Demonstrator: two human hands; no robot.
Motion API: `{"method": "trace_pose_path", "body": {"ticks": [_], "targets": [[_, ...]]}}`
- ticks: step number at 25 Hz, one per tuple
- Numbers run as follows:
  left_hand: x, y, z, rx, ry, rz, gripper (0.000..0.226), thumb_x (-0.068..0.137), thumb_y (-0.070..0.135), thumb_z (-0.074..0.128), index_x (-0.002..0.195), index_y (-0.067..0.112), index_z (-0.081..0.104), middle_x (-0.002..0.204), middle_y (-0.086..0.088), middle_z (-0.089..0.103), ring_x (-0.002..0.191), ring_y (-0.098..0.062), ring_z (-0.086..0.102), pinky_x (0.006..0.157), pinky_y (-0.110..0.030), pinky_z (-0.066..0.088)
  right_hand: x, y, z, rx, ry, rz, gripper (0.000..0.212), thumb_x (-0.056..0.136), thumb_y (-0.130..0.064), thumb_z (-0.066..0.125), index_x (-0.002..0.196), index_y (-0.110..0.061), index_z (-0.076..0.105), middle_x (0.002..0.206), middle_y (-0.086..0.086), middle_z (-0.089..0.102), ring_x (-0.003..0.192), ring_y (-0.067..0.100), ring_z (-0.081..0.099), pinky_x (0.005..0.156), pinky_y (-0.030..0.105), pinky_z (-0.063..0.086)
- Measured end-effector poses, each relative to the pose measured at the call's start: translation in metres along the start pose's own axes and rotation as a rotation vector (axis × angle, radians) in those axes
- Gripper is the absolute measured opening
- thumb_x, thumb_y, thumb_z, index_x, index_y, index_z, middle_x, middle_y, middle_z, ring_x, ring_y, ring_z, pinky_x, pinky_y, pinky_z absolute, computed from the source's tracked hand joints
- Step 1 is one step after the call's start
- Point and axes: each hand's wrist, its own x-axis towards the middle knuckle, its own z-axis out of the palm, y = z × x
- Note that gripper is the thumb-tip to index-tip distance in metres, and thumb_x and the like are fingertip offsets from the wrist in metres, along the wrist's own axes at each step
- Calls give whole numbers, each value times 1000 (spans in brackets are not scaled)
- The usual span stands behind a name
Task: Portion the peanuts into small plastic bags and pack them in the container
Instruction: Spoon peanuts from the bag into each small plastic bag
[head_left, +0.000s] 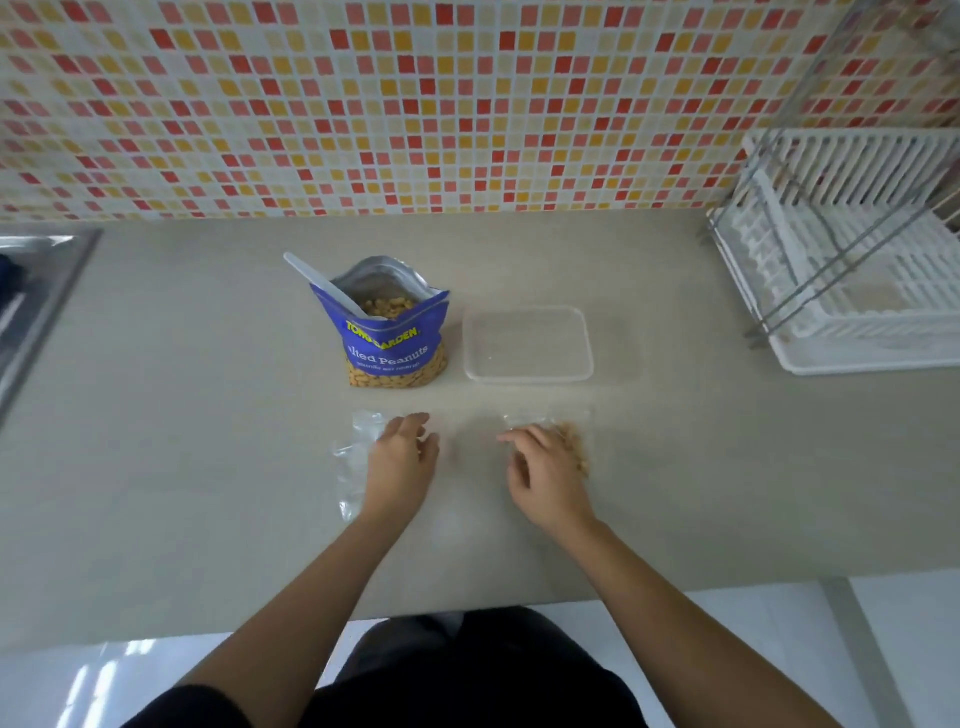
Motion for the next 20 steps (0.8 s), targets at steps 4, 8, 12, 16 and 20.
{"method": "trace_pose_path", "body": {"ticks": [4, 8, 12, 16, 20], "targets": [[-5, -52, -46, 132, 39, -34, 24, 84, 5, 58, 106, 1, 64, 104, -21, 62, 84, -38, 64, 76, -45, 55, 31, -49, 51, 84, -185, 60, 30, 83, -17, 54, 112, -10, 60, 105, 12, 64, 98, 29, 60, 86, 33, 45], [-17, -87, -63, 302, -75, 47, 35, 78, 22, 47, 100, 4, 67, 95, -17, 67, 77, -38, 63, 74, -34, 53, 47, -85, 87, 114, -223, 244, 38, 83, -33, 61, 112, -8, 58, 111, 13, 58, 105, 28, 54, 89, 34, 41], [-8, -96, -65, 368, -133, 157, 35, 80, 31, 43, 97, 11, 66, 99, -9, 67, 75, -31, 61, 76, -27, 47, 61, -96, 96, 143, -146, 441, 39, 77, -34, 68, 108, -13, 58, 110, 6, 62, 101, 26, 58, 85, 36, 45], [0, -105, -68, 355, -146, 254, 33, 85, 30, 44, 97, 9, 67, 97, -11, 64, 75, -31, 59, 80, -26, 40, 65, -93, 94, 250, -92, 498, 19, 81, -26, 66, 95, -14, 63, 94, 2, 68, 84, 18, 62, 69, 25, 41], [4, -108, -69, 350, -162, 317, 34, 89, 33, 42, 98, 10, 67, 98, -10, 62, 77, -30, 59, 79, -32, 49, 62, -89, 80, 514, -53, 506, 8, 85, -18, 62, 89, -11, 61, 75, -3, 61, 69, 11, 56, 64, 18, 41]]}}
